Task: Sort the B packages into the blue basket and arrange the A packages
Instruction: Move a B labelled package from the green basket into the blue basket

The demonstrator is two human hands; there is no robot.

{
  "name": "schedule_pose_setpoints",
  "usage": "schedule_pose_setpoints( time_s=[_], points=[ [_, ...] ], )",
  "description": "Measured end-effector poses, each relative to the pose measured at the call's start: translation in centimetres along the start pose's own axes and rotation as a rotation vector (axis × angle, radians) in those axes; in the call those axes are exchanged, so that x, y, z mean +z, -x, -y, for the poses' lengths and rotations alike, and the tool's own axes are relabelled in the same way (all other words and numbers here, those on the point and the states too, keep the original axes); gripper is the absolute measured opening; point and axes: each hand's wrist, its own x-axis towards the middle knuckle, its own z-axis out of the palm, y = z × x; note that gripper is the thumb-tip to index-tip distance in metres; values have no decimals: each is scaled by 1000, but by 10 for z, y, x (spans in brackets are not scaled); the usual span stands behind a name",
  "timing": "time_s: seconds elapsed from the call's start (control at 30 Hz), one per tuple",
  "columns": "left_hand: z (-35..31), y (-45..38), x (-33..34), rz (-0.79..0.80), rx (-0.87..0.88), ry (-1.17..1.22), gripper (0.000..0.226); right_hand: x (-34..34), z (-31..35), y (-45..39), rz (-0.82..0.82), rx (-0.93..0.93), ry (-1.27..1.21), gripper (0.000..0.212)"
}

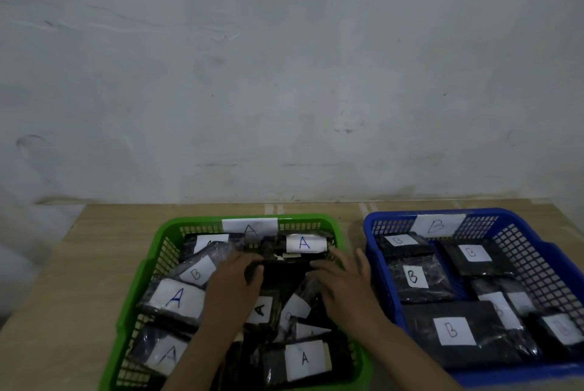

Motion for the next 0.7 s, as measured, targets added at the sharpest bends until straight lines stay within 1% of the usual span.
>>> schedule_pose_setpoints(
  time_s=[0.07,0.17,0.27,0.37,0.5,0.6,0.7],
  points=[
    [5,12,-5,16,-3,-1,18,1,1,-1,155,-52,30,44],
    [6,25,-7,41,38,-36,21,-1,1,-7,355,-72,99,55],
    [5,30,-5,119,109,-130,25,-4,2,-14,465,-127,287,68],
    [5,31,-4,138,118,-184,26,-3,3,-17,454,-198,443,74],
    [8,33,-5,100,133,-174,22,-1,3,-19,393,-227,457,75],
    [9,34,-7,87,127,-179,22,-2,5,-21,342,-229,454,65],
    [9,36,-9,98,136,-194,21,-4,6,-20,352,-220,419,52]
  ],
)
